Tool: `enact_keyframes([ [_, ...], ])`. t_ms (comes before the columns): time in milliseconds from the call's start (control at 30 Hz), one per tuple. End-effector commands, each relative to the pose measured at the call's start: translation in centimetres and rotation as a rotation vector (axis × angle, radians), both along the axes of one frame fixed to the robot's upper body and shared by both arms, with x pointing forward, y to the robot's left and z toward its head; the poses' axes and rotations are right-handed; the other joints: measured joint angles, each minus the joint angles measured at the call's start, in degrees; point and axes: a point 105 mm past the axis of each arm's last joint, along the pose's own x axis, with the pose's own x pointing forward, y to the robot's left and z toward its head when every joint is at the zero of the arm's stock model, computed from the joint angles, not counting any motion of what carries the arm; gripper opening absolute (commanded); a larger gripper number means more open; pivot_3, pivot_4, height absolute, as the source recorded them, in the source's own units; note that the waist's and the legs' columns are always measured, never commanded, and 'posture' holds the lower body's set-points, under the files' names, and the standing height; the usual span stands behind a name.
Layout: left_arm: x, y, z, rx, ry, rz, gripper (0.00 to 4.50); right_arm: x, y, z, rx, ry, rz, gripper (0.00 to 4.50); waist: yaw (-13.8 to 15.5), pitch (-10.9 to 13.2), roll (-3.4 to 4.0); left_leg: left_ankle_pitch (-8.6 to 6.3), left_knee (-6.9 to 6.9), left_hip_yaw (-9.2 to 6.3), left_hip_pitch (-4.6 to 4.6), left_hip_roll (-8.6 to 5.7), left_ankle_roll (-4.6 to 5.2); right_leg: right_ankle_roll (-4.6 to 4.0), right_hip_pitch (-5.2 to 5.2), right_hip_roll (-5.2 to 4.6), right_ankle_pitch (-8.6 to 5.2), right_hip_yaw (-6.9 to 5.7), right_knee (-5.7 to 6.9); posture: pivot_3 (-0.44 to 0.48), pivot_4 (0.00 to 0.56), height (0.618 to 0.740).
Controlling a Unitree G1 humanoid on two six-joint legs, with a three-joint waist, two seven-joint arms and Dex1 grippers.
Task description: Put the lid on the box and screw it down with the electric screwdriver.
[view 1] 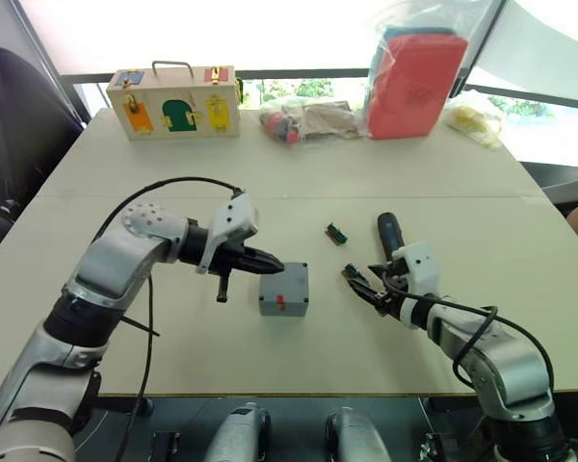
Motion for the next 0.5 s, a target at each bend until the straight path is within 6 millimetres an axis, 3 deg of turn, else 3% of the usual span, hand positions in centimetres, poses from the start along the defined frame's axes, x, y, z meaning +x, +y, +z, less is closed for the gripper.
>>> enact_keyframes([
  [33, -0.07, 0.12, 0.43, 0.002, -0.047, -0.002, 0.00, 0.38, 0.05, 1.11, 0.008, -0.048, 0.004, 2.71, 0.0, 0.0, 0.00, 0.00, 0.00, 0.00, 0.00, 0.00, 0.00, 0.00, 0.00, 0.00, 0.00, 0.00, 0.00, 0.000, 0.150, 0.740],
  [267, -0.01, 0.15, 0.18, 0.000, -0.048, 0.010, 0.00, 0.65, 0.36, 1.04, 0.007, -0.052, 0.019, 2.71, 0.0, 0.0, 0.00, 0.00, 0.01, 0.00, 0.00, 0.00, 0.00, 0.01, 0.00, 0.01, 0.00, -0.01, 0.00, 0.000, 0.150, 0.740],
  [400, -0.14, 0.20, -0.22, 0.013, -0.050, 0.008, 0.00, 0.90, 0.30, 1.04, 0.009, -0.054, 0.012, 1.67, -0.1, 0.0, 0.00, 0.00, 0.01, 0.00, 0.00, 0.00, 0.00, 0.01, 0.01, 0.01, 0.01, -0.01, 0.01, 0.000, 0.150, 0.740],
  [500, -0.18, 0.21, -0.28, 0.011, -0.048, 0.008, 0.00, 0.95, 0.29, 0.93, 0.005, -0.053, 0.010, 0.38, 0.0, 0.0, 0.00, 0.00, 0.01, 0.00, 0.00, 0.00, 0.00, 0.02, 0.00, 0.01, 0.01, -0.01, 0.02, 0.000, 0.150, 0.740],
])
